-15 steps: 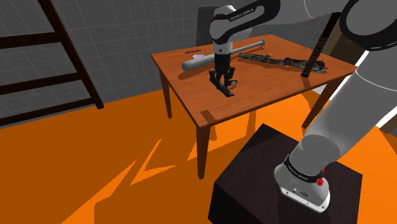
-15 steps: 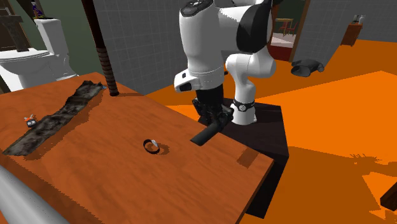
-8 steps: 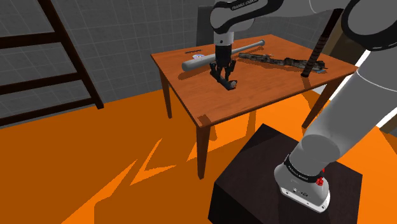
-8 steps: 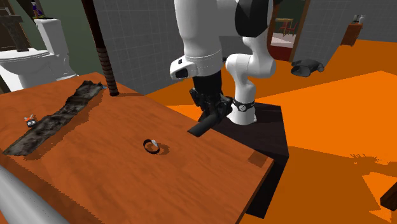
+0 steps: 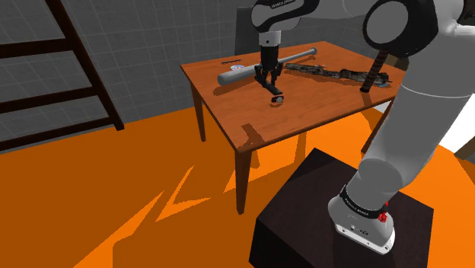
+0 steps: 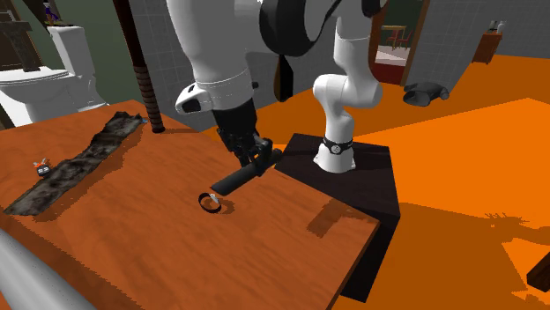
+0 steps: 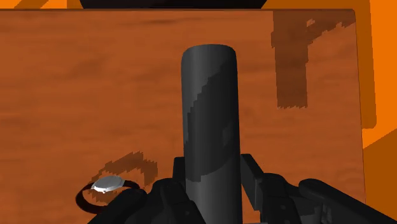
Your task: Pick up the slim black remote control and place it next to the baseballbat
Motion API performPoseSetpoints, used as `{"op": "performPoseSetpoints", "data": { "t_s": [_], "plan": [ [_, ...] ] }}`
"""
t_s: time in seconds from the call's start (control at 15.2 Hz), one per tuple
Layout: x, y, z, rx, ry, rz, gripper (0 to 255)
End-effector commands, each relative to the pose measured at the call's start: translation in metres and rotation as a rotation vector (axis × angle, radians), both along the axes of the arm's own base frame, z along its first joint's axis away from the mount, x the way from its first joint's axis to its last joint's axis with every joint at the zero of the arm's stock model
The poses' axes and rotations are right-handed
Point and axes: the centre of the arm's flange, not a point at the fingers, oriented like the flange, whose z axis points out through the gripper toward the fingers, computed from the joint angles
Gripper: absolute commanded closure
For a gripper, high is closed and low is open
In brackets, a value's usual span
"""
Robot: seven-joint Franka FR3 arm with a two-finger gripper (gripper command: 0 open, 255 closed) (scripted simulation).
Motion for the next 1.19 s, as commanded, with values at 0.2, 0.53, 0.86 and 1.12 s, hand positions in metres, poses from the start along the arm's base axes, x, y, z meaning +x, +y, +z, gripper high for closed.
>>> {"op": "performPoseSetpoints", "data": {
  "t_s": [0.2, 0.53, 0.86, 1.12],
  "plan": [
    [0.034, -0.057, 0.002, -0.001, 0.0, 0.001, 255],
    [0.067, -0.114, 0.002, -0.001, 0.0, 0.001, 255],
    [0.089, -0.154, -0.003, -0.001, 0.0, 0.001, 255],
    [0.089, -0.154, -0.024, -0.001, 0.0, 0.001, 255]
  ]
}}
